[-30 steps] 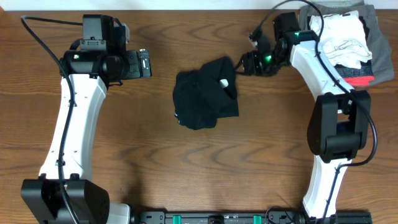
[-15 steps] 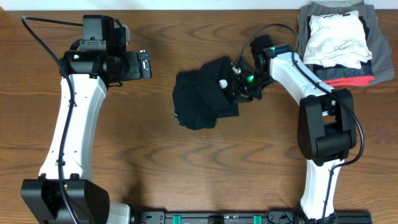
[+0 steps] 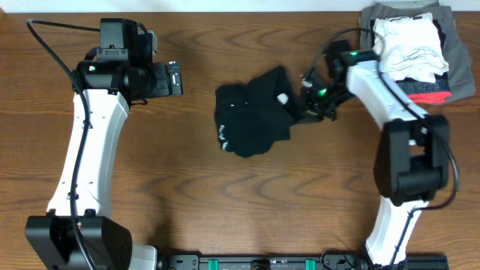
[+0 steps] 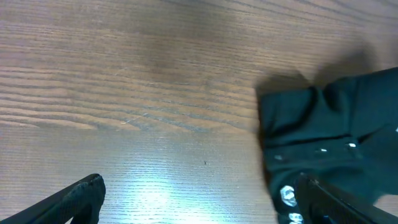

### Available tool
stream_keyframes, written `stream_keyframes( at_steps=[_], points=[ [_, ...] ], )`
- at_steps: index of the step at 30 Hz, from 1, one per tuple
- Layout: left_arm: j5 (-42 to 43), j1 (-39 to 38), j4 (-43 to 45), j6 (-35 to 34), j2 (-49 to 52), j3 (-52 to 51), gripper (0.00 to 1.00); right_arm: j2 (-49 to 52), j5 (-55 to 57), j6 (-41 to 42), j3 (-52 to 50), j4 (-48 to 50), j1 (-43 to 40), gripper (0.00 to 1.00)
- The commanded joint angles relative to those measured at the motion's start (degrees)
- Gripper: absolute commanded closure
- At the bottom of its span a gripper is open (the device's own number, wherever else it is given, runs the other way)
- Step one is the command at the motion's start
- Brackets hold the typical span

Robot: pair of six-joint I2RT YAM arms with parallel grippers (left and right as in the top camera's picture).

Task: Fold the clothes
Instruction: 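Grasp the folded black shirt's right edge with the right gripper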

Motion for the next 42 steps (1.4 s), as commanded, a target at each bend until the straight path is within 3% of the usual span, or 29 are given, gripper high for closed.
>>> stream_keyframes(
  at_steps=[1, 8, 11, 14, 19, 23, 29, 42],
  points=[
    [-0.5, 0.1, -0.2, 1.0, 0.1, 0.7, 0.02, -1.3, 6.1, -1.9, -1.2, -0.3, -1.3, 0.99],
    [-0.5, 0.1, -1.1, 2.0, 0.1, 0.7, 0.02, -1.3, 13.0, 2.1, -10.2, 8.6, -1.9, 0.95],
    [-0.5, 0.1, -1.2, 2.0, 0.1, 0.7, 0.02, -1.3, 18.8, 3.4, -13.2, 12.2, -2.0, 0.56],
    [-0.5, 0.1, -1.2, 2.0, 0.1, 0.7, 0.02, -1.4, 20.7, 2.9, -12.5, 12.5, -2.8, 0.48],
    [-0.5, 0.1, -1.5, 2.0, 0.1, 0.7, 0.02, -1.4, 19.4, -2.9, -8.2, 13.4, -4.8, 0.44],
    [-0.5, 0.1, -1.9, 2.0, 0.1, 0.7, 0.02, -1.4, 13.9, -9.1, -7.0, 20.2, -5.7, 0.36],
    [-0.5, 0.1, -1.9, 2.0, 0.1, 0.7, 0.02, 0.3, 6.0, -10.3, -7.1, 28.4, -5.5, 0.36],
    [-0.5, 0.1, -2.3, 2.0, 0.1, 0.7, 0.02, 7.8, -8.0, -13.7, -7.1, 29.9, -2.4, 0.41]
  ],
)
